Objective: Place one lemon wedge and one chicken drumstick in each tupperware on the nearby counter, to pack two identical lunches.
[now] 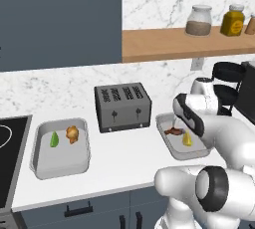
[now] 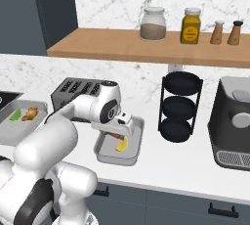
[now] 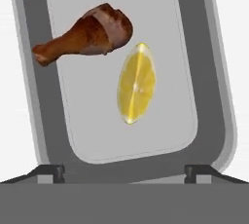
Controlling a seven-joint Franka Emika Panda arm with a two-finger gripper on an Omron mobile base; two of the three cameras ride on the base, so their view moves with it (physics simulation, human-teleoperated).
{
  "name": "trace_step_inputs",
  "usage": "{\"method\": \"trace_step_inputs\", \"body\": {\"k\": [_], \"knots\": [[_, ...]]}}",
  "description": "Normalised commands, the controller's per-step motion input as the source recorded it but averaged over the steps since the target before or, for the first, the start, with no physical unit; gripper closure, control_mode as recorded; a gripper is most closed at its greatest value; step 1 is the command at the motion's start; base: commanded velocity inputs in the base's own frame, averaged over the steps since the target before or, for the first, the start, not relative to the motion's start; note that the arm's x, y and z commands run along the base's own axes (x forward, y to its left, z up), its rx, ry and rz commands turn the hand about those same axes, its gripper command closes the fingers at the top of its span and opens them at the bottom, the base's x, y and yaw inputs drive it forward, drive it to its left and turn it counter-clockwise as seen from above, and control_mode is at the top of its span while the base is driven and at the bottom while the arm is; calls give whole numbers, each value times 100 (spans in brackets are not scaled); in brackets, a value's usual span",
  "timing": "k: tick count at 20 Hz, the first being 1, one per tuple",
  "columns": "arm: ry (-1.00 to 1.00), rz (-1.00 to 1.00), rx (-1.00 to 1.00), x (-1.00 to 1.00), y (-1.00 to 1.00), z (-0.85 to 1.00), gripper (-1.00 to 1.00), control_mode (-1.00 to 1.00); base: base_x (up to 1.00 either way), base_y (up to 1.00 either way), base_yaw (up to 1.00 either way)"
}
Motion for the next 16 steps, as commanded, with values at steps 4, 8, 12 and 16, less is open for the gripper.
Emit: {"method": "trace_step_inputs", "body": {"k": [4, 8, 12, 16], "knots": [[-32, 13, -2, -51, 88, 47, -100, -100, 0, 0, 0], [-23, 21, -2, -43, 100, 57, -100, -100, 0, 0, 0], [-16, 23, -9, -45, 100, 51, -100, -100, 0, 0, 0], [-12, 17, -12, -34, 93, 41, -100, -100, 0, 0, 0]]}}
